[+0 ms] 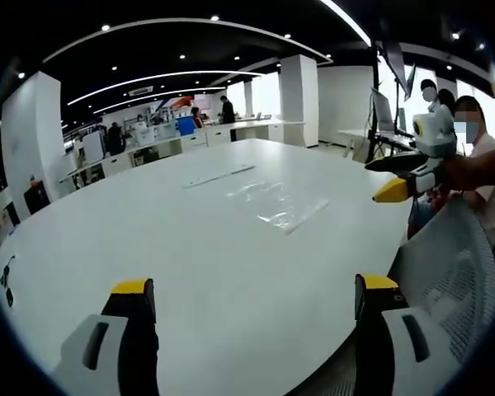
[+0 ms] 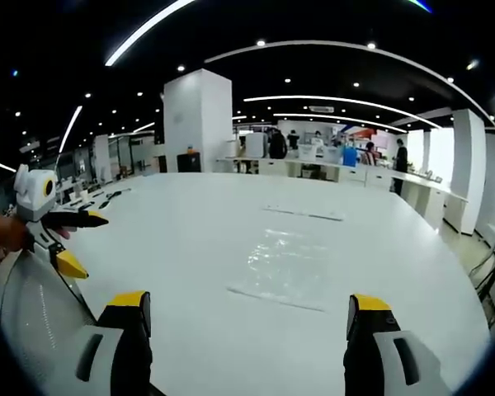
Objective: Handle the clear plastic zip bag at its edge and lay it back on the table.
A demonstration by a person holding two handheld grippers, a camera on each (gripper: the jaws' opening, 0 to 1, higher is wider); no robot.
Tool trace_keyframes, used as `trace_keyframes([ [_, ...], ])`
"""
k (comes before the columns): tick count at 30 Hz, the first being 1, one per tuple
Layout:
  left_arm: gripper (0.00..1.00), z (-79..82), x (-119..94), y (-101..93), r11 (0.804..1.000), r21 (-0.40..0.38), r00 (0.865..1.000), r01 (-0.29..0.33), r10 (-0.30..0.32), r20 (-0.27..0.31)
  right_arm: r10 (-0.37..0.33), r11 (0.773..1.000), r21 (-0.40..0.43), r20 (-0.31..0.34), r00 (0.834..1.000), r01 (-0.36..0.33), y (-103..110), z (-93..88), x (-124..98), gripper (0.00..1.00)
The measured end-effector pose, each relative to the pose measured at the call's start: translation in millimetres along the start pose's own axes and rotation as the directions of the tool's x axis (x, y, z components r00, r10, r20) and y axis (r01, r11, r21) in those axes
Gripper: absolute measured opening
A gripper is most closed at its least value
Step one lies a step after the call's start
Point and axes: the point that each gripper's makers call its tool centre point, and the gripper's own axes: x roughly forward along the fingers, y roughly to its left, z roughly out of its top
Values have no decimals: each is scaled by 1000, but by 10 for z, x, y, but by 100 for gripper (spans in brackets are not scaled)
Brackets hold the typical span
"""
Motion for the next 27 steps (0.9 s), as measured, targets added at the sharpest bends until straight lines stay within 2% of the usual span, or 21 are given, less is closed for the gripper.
trace_keyframes([
  [15,99,17,-29,5,1000,-3,1000,0,0,3,-3,1000,-10,-5,1000,2,-32,-32,-45,100],
  [27,99,20,-13,40,1000,-19,1000,-9,10,11,11,1000,-29,-15,1000,-11,-40,-9,11,100],
])
